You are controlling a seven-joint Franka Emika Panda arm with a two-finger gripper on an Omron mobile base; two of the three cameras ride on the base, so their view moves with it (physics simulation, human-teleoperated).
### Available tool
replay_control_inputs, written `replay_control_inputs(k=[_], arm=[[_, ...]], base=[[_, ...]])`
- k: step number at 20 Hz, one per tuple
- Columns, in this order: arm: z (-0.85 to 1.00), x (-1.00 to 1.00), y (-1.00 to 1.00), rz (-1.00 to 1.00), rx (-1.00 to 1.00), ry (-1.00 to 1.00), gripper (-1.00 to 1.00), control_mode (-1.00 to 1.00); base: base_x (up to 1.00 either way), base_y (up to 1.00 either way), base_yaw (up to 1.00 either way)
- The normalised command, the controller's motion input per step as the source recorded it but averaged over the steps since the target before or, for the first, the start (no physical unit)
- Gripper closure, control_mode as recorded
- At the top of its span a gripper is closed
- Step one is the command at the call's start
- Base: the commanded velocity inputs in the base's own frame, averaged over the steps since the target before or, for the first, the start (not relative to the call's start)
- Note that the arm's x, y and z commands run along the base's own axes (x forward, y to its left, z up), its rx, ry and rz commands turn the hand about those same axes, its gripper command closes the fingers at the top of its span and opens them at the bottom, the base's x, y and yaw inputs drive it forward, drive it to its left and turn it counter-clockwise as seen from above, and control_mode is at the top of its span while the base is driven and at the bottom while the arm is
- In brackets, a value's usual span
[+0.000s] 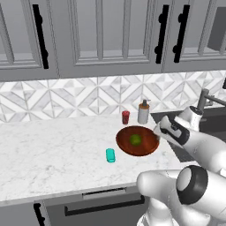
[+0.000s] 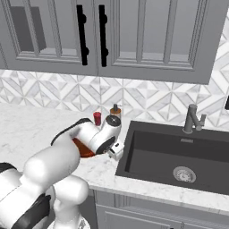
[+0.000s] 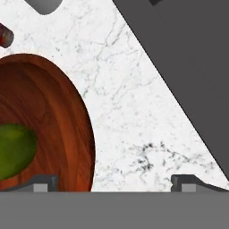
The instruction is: Pick the lime from the sink and place it in the bowl. Then pick the bowl and place it in the microwave. Then close the microwave door and press the start button.
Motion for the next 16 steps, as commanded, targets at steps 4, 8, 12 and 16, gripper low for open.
replay_control_inputs(k=[4,8,12,16], arm=[[-0.11,0.32,0.06,0.00,0.00,0.07,-1.00,-1.00],[-0.17,0.32,0.07,0.00,0.00,0.08,-1.00,-1.00],[-0.21,0.26,0.08,0.00,0.00,0.06,-1.00,-1.00],[-0.18,0.19,0.08,0.00,0.00,0.02,-1.00,-1.00]], base=[[0.00,0.00,0.00],[0.00,0.00,0.00],[0.00,0.00,0.00],[0.00,0.00,0.00]])
